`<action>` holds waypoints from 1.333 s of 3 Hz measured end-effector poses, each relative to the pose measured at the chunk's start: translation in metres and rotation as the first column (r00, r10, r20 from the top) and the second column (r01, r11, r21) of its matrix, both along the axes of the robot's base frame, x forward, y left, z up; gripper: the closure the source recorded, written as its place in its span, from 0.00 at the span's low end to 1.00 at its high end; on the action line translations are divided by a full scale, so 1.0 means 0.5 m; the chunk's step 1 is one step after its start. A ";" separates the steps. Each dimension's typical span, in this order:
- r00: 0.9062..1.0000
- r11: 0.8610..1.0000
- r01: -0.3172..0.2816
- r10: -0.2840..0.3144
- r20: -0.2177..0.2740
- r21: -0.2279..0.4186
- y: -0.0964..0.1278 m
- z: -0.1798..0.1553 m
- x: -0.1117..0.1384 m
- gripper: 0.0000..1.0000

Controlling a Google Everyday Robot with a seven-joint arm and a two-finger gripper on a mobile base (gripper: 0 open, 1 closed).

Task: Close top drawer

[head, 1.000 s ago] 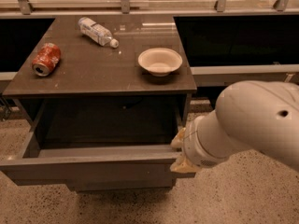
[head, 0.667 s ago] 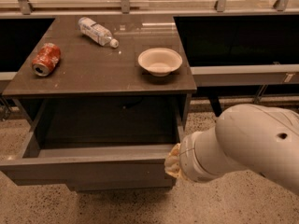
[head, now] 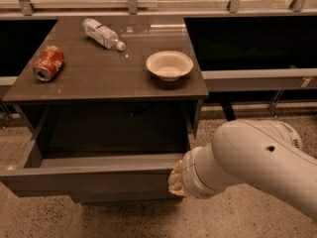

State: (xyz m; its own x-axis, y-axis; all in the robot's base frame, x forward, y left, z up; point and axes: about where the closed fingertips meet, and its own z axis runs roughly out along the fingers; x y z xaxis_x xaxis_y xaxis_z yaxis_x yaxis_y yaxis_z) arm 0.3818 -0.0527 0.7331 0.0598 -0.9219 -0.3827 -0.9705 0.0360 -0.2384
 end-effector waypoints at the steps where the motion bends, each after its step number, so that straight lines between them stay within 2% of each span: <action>1: 0.999 1.000 -0.005 0.004 -0.041 -0.025 0.012 -0.113 -0.015 1.00; 2: 0.999 1.000 0.006 -0.008 -0.053 -0.027 0.015 -0.173 -0.006 1.00; 3: 0.999 1.000 0.026 -0.026 -0.041 0.005 0.022 -0.223 0.067 1.00; 4: 0.999 0.999 0.038 -0.038 -0.022 0.027 0.025 -0.238 0.109 1.00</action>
Offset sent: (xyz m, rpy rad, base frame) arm 0.0015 0.0091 -0.1229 -0.0239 0.0745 -0.0206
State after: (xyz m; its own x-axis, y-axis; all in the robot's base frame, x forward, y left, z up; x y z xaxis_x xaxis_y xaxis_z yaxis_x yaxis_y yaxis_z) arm 0.4364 -0.0404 0.6139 0.0162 -0.9125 -0.4088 -0.9732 0.0793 -0.2156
